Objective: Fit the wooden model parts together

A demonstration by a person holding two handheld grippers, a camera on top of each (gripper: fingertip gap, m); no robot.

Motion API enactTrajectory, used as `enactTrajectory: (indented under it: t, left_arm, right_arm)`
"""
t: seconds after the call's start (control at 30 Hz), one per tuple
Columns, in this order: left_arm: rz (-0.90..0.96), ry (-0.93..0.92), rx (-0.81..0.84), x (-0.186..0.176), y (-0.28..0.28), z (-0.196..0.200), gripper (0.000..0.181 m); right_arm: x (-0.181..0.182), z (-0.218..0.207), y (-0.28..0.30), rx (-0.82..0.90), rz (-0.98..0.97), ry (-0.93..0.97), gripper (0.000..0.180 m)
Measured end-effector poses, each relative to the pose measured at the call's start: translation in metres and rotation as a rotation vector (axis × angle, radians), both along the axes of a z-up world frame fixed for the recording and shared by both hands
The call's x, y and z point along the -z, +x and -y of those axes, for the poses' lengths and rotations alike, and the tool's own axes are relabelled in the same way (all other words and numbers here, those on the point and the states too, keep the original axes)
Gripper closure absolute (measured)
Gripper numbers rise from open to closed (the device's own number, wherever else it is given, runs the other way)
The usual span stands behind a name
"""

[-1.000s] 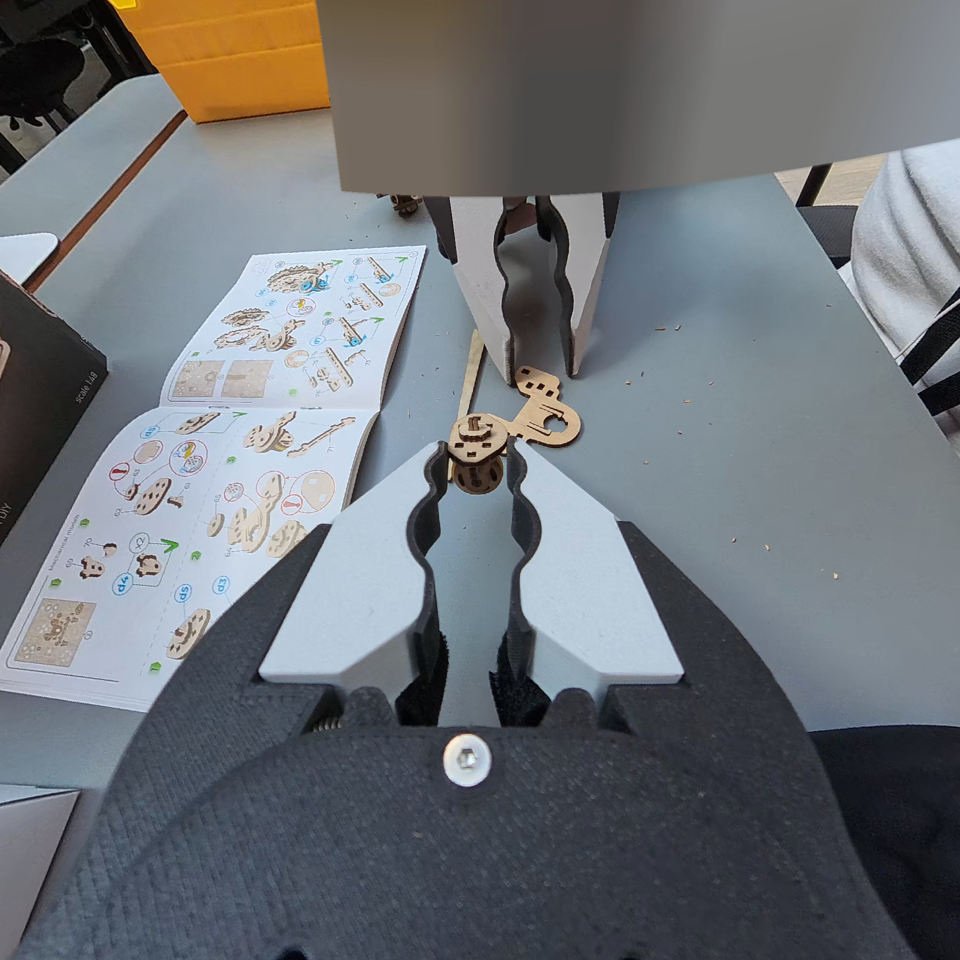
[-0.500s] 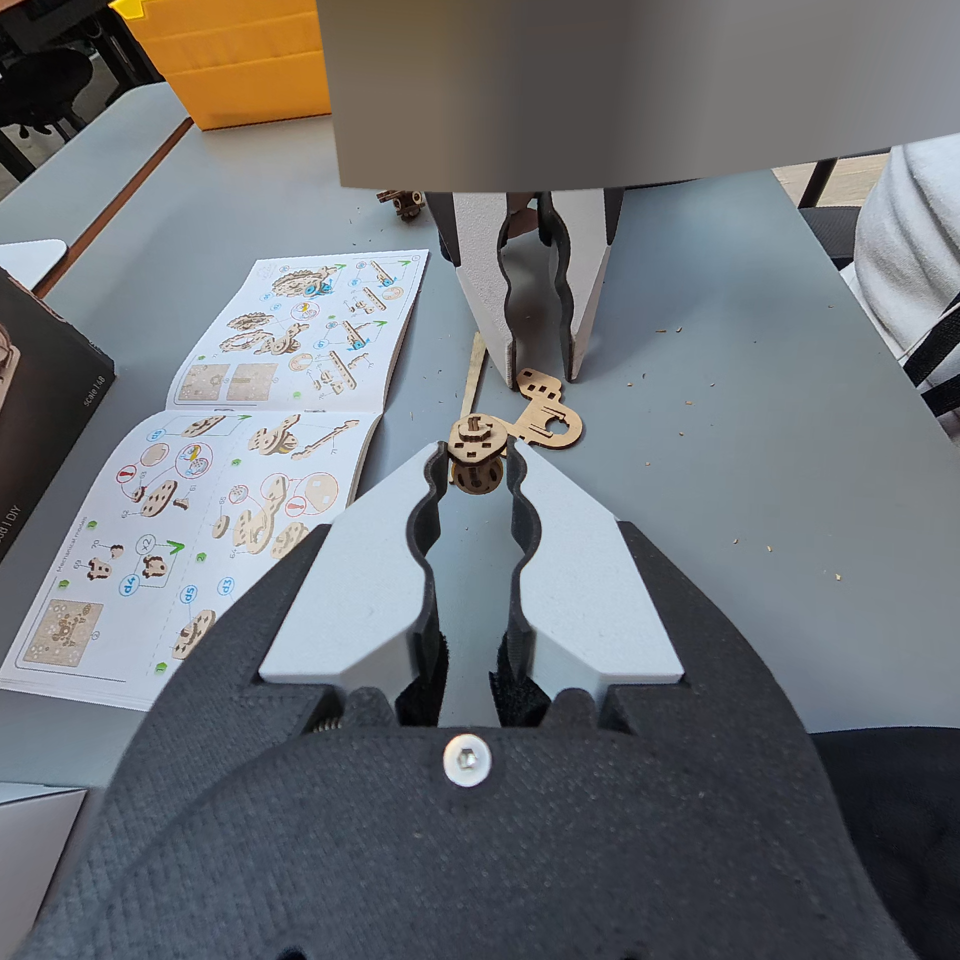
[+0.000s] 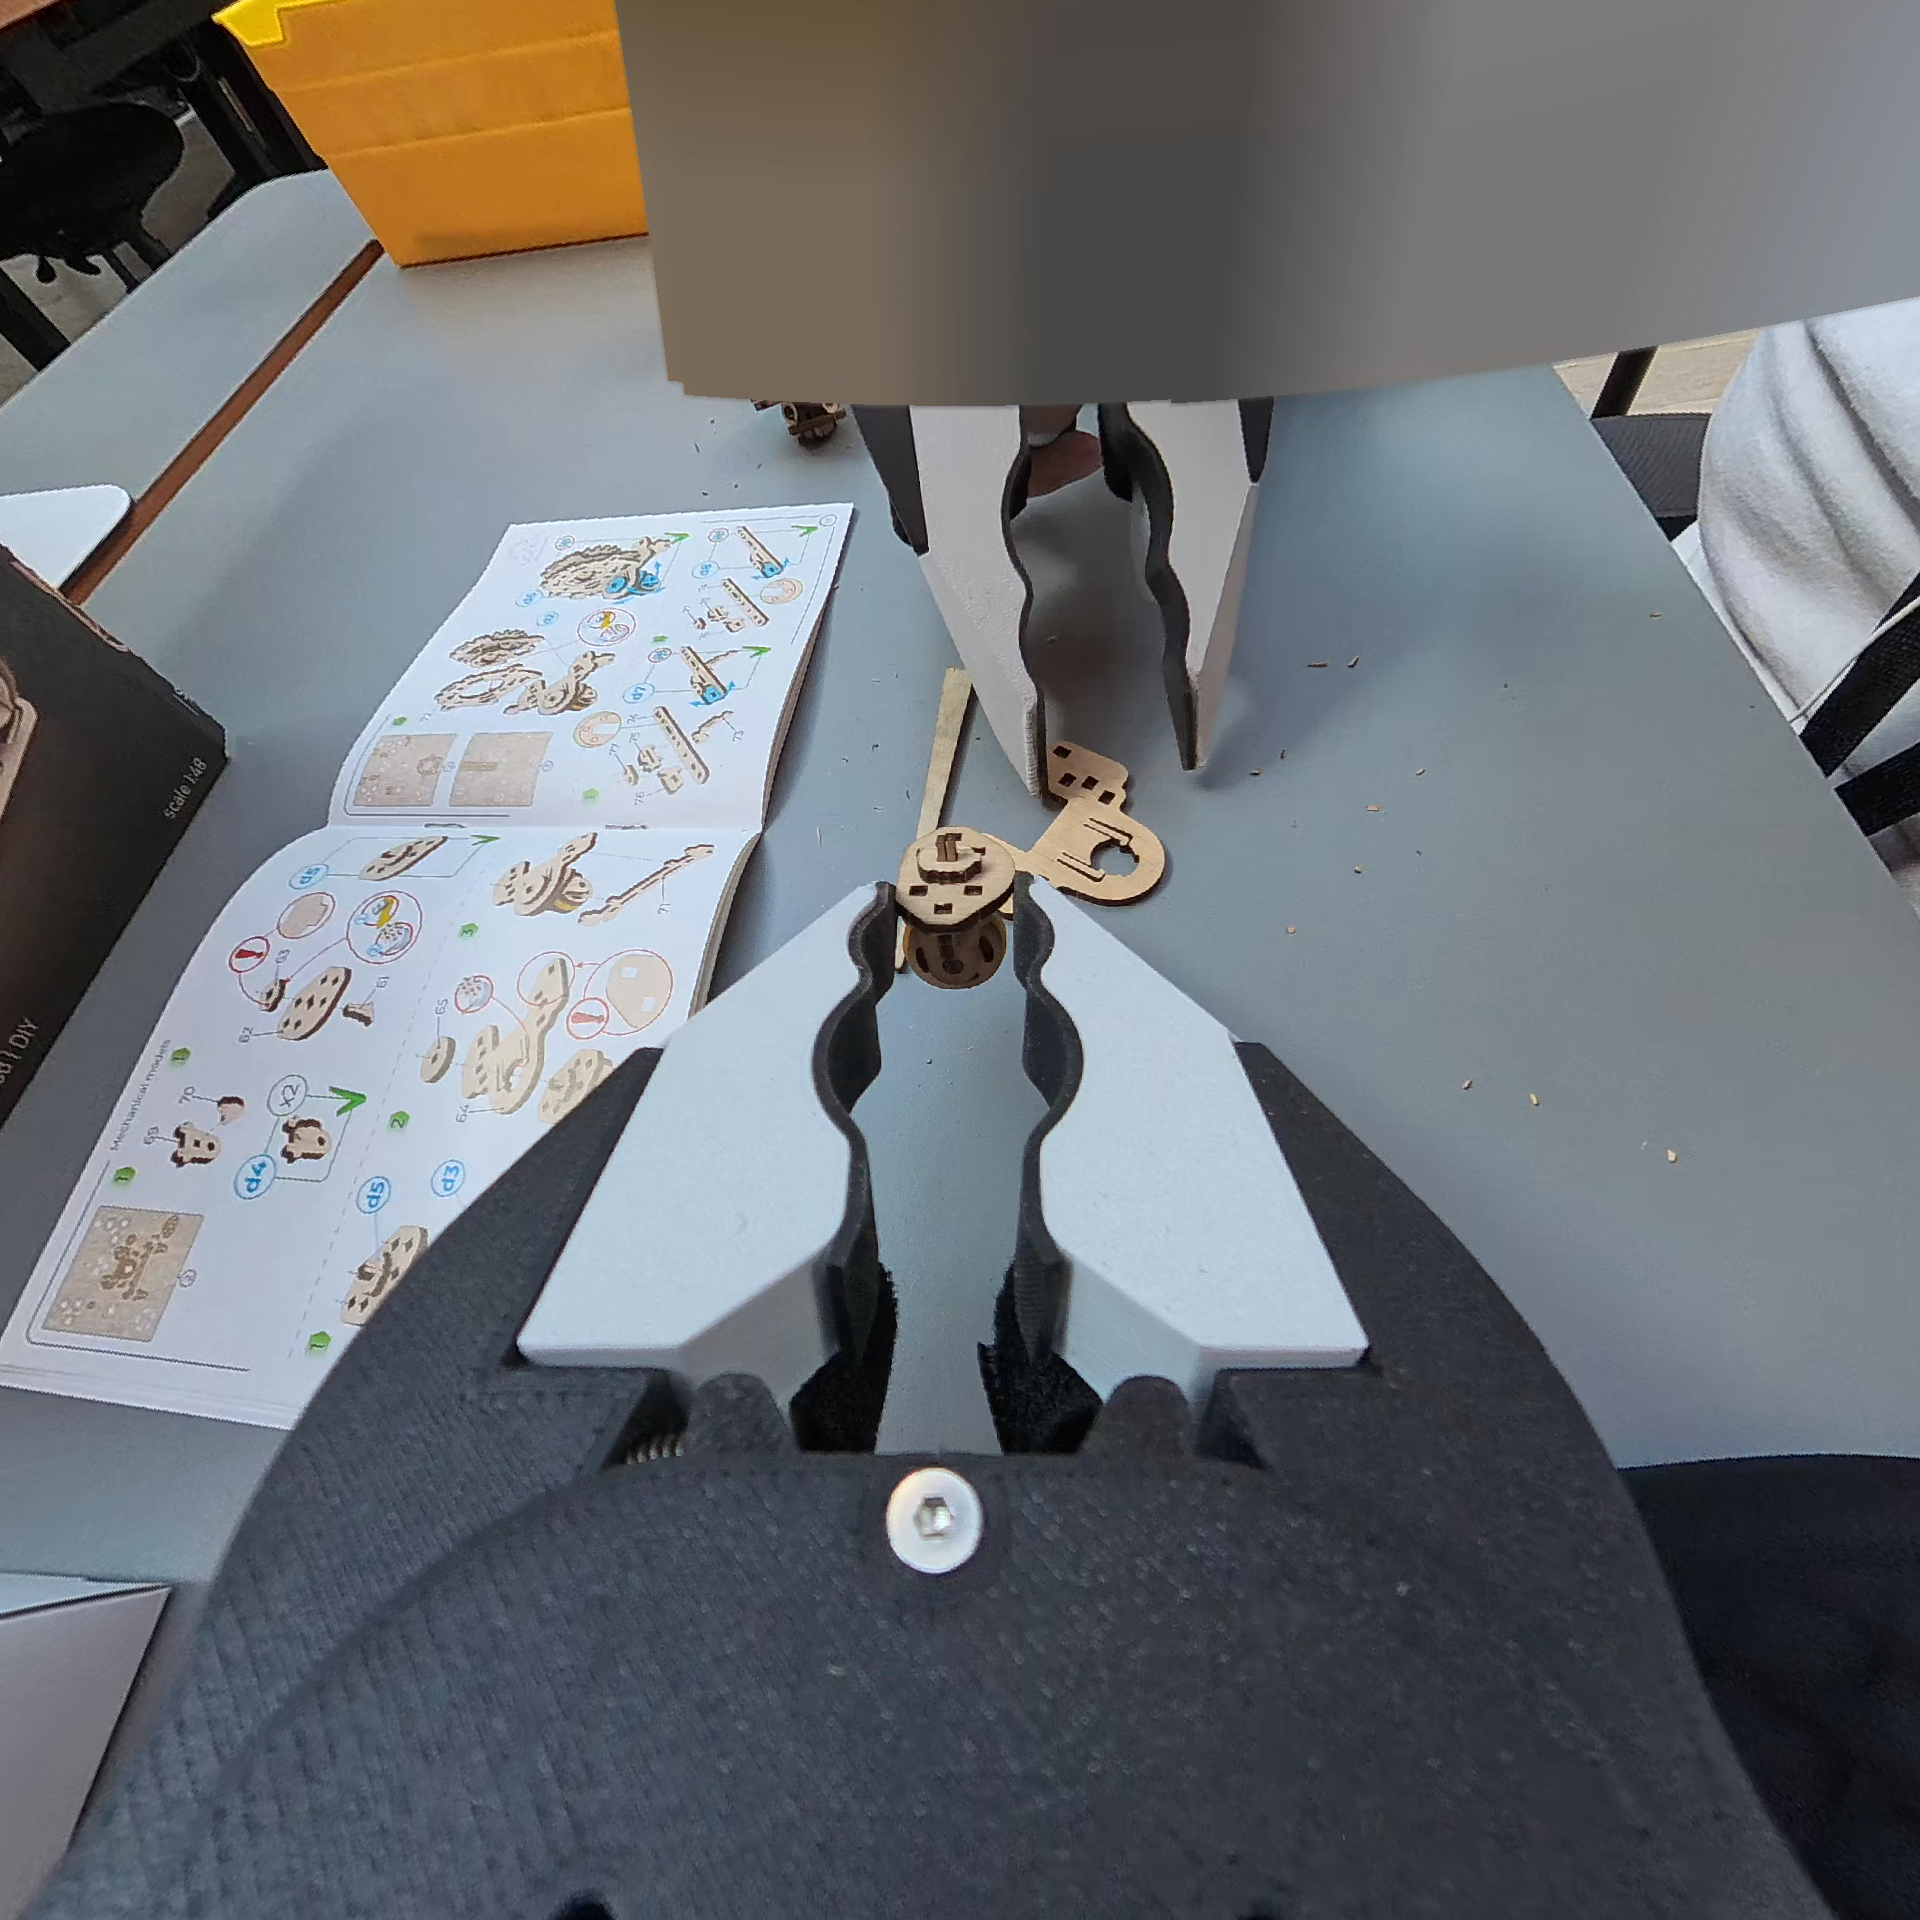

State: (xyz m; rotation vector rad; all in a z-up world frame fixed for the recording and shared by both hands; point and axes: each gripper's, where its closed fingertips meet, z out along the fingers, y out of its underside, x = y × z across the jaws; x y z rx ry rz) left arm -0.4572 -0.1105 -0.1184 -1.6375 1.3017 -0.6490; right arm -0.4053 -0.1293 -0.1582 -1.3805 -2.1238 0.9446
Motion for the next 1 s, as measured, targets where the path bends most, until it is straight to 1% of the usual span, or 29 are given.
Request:
enactTrajectory:
  t: [0.23, 0.33, 0.4, 0.6, 1.0]
  left_arm:
    - [0.0, 0.002, 0.002, 0.0, 0.001, 0.0, 0.16]
    - [0.0, 0.002, 0.001, 0.0, 0.001, 0.0, 0.16]
    - [0.0, 0.003, 0.001, 0.0, 0.0, 0.0, 0.16]
    - [0.003, 0.0, 0.002, 0.0, 0.0, 0.0, 0.16]
    - [0.025, 0.004, 0.023, -0.005, 0.002, 0.004, 0.16]
  right_arm:
    - [0.004, -0.004, -0.006, 0.053, 0.011, 0.048, 0.145]
    - [0.004, -0.007, -0.007, 0.073, 0.008, 0.06, 0.153]
    - [0.004, -0.009, -0.007, 0.073, 0.003, 0.081, 0.162]
    - [0.003, -0.01, -0.006, 0.062, 0.006, 0.128, 0.164]
    - [-0.018, -0.02, -0.006, 0.074, -0.102, 0.198, 0.164]
